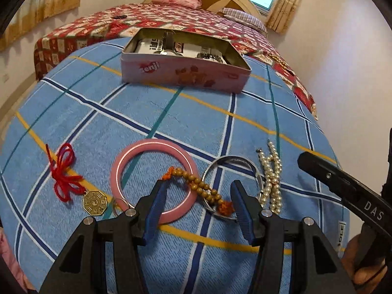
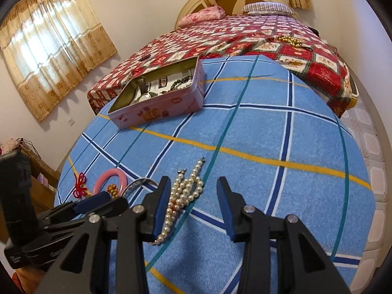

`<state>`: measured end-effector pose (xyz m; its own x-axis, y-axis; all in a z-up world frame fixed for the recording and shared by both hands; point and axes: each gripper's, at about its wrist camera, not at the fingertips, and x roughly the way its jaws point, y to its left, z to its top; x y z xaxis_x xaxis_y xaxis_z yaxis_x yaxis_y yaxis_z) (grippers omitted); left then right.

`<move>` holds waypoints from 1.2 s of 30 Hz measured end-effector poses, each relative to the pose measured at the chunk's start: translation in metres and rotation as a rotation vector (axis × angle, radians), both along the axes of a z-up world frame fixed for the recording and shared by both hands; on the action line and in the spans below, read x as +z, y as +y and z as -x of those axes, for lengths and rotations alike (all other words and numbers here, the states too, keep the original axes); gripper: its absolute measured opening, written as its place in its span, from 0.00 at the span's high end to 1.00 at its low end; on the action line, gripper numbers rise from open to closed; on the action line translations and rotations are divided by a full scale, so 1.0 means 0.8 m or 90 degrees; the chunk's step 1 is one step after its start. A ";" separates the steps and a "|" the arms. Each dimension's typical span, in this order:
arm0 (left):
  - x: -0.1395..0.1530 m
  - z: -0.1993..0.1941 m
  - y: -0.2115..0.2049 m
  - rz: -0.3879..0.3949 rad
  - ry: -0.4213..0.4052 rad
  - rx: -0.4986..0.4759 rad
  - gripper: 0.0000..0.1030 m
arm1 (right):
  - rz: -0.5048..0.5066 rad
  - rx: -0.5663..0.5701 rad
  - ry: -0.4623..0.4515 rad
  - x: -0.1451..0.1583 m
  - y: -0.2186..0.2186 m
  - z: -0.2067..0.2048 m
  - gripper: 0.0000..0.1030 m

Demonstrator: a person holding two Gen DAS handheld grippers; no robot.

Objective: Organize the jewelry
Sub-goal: 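Grasp the pink bangle with the left tool while the right tool grasps the pearl necklace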

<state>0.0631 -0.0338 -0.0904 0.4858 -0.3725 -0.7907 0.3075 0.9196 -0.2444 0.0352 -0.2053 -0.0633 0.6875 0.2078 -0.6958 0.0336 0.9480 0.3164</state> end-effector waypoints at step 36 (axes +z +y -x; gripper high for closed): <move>0.022 0.001 0.017 -0.006 -0.088 -0.043 0.91 | -0.020 0.005 0.013 -0.003 -0.004 0.005 0.59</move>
<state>0.0623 -0.0203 -0.0726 0.5640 -0.4007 -0.7220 0.3988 0.8978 -0.1868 0.0314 -0.2083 -0.0657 0.6718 0.2357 -0.7022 0.0325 0.9377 0.3458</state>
